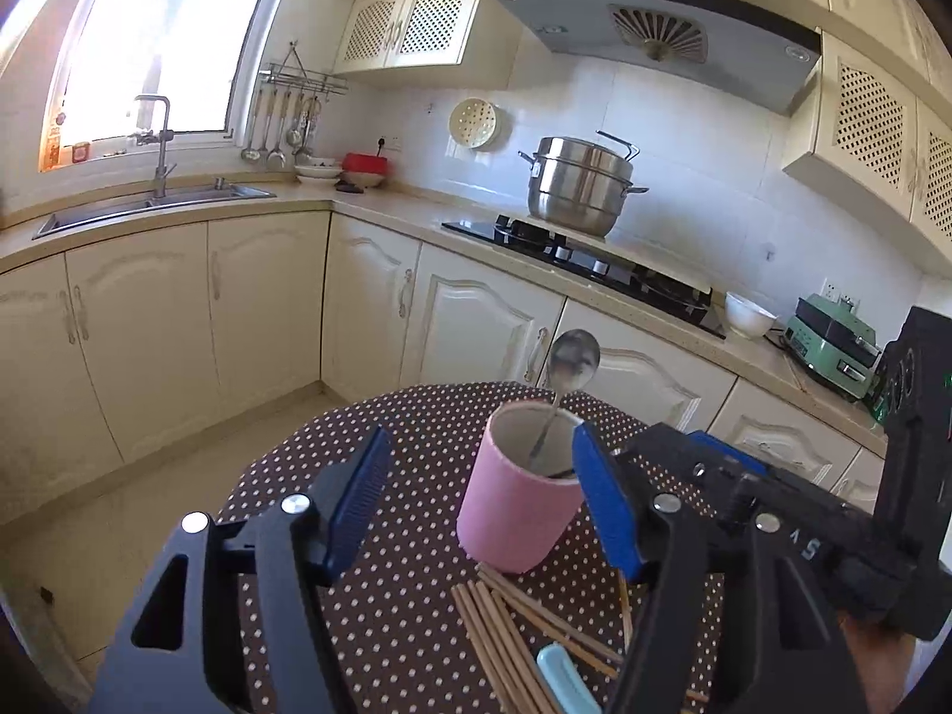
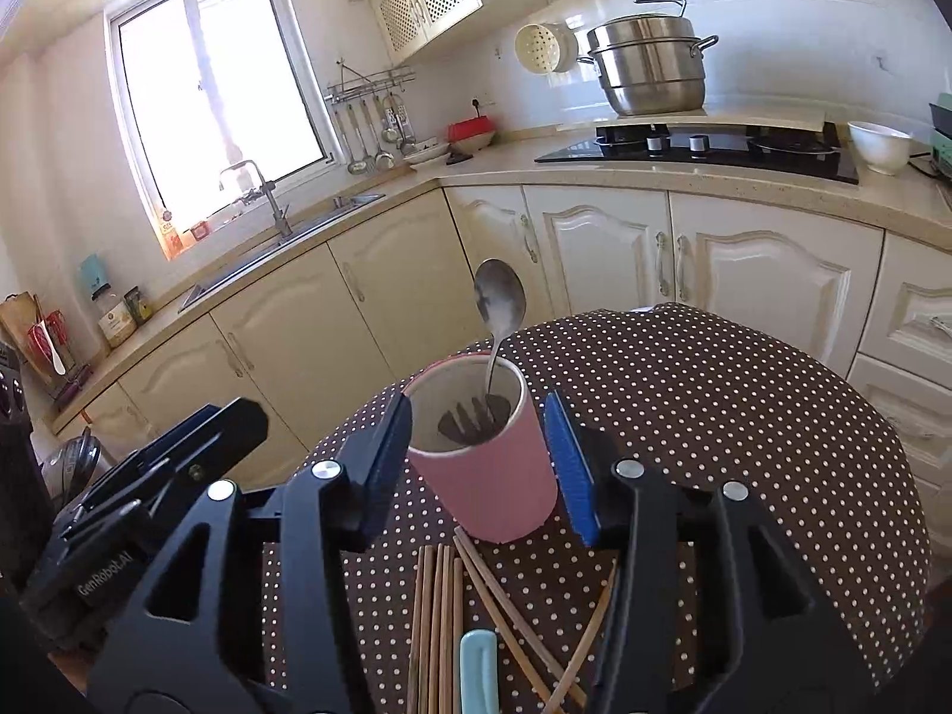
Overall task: Organize utensils
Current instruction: 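Lower the spoon and fork into the pink cup and open the left tool, then move the left tool to the chopsticks and grasp one chopstick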
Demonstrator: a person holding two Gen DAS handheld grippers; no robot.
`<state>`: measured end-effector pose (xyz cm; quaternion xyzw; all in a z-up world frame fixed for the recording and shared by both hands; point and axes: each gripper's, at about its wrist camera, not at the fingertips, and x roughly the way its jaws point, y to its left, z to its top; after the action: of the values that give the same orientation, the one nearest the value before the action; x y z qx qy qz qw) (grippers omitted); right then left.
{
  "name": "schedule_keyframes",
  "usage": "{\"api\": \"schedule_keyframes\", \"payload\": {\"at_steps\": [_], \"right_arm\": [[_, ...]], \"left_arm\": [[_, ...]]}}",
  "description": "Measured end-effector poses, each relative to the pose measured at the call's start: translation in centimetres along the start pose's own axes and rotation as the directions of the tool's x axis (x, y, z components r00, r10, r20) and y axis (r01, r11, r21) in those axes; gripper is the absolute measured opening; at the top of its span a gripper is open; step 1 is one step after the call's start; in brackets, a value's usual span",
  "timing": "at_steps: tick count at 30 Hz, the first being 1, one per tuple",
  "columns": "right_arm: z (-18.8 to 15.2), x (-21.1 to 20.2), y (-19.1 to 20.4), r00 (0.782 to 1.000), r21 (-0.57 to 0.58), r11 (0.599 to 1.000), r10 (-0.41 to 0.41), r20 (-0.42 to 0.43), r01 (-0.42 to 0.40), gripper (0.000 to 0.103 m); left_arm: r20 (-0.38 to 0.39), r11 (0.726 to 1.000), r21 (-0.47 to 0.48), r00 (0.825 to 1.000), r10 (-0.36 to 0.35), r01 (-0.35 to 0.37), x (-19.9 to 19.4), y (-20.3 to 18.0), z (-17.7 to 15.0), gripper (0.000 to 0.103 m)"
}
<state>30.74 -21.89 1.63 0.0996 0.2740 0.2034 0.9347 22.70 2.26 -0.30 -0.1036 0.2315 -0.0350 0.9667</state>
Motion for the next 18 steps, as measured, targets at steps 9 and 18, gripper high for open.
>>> {"api": "schedule_keyframes", "payload": {"at_steps": [9, 18], "right_arm": [[-2.6, -3.6, 0.4, 0.999, -0.013, 1.000, -0.017, -0.050, 0.016, 0.051], [-7.1, -4.2, 0.5, 0.978, -0.033, 0.998, -0.052, -0.201, 0.047, 0.052]], "left_arm": [[-0.246, 0.995, -0.058, 0.967, 0.070, -0.087, -2.6, 2.2, -4.4, 0.063], [-0.454, 0.987, -0.086, 0.887, 0.079, -0.133, -2.5, 3.2, -9.5, 0.051]]}}
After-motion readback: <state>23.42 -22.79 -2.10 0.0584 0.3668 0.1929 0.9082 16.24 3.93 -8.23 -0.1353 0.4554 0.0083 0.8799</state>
